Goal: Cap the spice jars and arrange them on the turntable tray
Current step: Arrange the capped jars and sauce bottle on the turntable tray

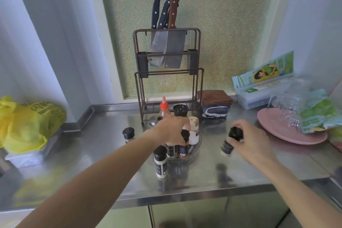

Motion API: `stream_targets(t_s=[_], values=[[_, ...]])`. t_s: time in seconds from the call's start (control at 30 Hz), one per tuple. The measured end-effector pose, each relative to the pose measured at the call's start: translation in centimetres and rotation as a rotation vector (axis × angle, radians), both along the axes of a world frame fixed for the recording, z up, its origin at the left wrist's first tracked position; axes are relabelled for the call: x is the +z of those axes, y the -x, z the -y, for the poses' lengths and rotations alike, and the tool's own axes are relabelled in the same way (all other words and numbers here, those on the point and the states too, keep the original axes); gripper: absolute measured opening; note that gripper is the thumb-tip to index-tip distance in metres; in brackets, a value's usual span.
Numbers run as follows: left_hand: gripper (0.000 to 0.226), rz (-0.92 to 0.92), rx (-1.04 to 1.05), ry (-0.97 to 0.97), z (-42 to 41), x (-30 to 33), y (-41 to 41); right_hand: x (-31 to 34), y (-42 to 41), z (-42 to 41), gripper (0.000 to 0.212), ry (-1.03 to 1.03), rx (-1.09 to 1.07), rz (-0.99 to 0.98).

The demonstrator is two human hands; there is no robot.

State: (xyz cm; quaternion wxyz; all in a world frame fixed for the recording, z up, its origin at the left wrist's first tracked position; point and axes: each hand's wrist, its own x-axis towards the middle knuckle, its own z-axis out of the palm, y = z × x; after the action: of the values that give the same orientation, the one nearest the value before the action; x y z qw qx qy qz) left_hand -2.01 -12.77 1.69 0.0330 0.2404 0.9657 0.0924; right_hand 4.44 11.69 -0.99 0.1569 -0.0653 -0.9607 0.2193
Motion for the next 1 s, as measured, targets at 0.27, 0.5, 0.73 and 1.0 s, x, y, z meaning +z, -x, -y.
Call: stream_targets(t_s=[0.27, 0.5, 0.73, 1.0], values=[[0.048, 0.006, 0.008, -0.083, 1.2, -0.6, -0.5, 0.8, 2.4, 8.2, 0.043, 0.128, 0.211, -0.131], [0.047, -0.040, -0.003, -0.102, 2.3, -1.4, -0.5, -1.5, 3.5, 9.5, 0.039, 0.046, 0.261, -0.109], [0.055, -0.050, -0.003, -0.135, 3.3, -0.9, -1.6, -3.2, 2.6, 9.5, 0.038, -0.013, 0.320, -0.120], [0.019, -0.478, 0.255, -0.434, 11.3, 0.6, -1.9, -1.8, -2.9, 12.7, 0.025, -0.113, 0.550, -0.249]])
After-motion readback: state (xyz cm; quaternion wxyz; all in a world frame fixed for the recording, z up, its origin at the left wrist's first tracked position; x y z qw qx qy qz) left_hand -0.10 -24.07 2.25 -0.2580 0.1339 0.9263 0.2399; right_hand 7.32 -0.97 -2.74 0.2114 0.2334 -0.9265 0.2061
